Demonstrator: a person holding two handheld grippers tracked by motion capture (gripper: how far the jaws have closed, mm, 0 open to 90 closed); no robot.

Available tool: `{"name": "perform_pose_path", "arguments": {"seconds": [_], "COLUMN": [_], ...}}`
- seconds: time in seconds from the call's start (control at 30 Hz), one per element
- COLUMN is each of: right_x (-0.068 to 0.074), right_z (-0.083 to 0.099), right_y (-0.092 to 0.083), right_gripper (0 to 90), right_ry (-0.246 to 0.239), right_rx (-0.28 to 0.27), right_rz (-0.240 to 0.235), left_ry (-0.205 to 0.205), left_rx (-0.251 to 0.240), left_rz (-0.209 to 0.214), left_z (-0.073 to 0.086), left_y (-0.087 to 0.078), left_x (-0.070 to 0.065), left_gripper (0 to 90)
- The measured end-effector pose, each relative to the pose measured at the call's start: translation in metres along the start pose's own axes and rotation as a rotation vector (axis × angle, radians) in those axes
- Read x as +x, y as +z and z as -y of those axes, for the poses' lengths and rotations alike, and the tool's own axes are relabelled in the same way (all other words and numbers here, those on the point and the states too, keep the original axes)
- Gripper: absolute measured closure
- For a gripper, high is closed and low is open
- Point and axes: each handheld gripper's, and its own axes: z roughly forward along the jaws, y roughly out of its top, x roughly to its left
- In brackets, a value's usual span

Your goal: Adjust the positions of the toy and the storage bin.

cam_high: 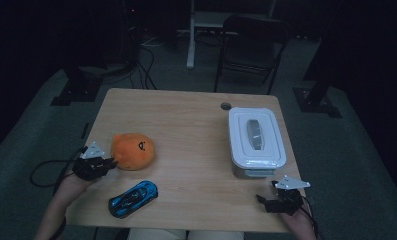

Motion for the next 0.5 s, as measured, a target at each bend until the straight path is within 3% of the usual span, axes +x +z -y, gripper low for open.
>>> {"name": "perform_pose_path", "arguments": {"seconds": [0.33,0.5], "right_x": [0.0,0.0], "right_z": [0.0,0.0], "right_y": [0.0,0.0], "right_gripper": [15.2,15.2], "right_ry": [0.001,0.001], "right_rx": [0.0,0.0], "right_rz": [0.001,0.001], "left_ry": [0.048,0.058], "left_rx": [0.006,0.008], "left_rz": [0.061,0.119], "left_z": [-0.002,-0.01], "left_y": [0.002,0.008], "left_x": [-0.029,-0.039], "left_gripper": [79.3,79.2]}}
